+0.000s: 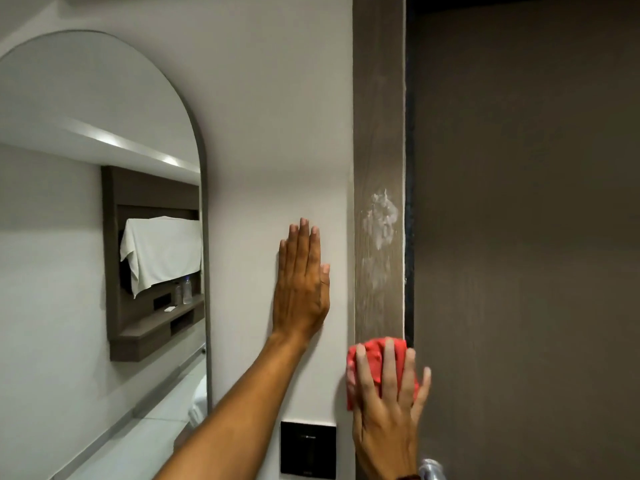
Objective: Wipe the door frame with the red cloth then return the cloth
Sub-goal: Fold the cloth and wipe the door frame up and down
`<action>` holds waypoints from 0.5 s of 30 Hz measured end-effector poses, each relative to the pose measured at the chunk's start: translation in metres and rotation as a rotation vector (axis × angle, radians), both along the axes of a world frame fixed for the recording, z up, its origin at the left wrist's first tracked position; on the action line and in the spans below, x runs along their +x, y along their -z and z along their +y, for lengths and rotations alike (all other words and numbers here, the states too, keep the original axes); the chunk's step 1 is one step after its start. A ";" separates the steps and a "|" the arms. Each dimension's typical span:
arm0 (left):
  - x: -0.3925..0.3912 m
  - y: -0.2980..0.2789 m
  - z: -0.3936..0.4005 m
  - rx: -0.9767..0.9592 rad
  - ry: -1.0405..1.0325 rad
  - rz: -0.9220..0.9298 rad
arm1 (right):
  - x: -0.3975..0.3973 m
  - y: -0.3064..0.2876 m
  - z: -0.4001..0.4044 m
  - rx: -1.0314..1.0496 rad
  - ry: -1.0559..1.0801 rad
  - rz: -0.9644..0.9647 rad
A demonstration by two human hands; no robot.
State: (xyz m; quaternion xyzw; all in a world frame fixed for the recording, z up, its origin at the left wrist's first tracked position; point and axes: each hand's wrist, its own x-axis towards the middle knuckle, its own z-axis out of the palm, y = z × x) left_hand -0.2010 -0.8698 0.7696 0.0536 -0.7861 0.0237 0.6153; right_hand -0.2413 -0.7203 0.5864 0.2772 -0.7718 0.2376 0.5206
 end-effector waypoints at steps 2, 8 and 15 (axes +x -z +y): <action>-0.009 0.004 -0.001 -0.009 -0.046 0.053 | 0.000 -0.066 -0.001 -0.039 -0.034 0.052; -0.014 0.010 -0.003 -0.011 -0.101 0.043 | -0.002 -0.270 -0.008 -0.115 -0.010 0.178; -0.015 0.007 -0.004 -0.032 -0.109 0.046 | -0.005 -0.164 -0.002 -0.109 0.036 0.108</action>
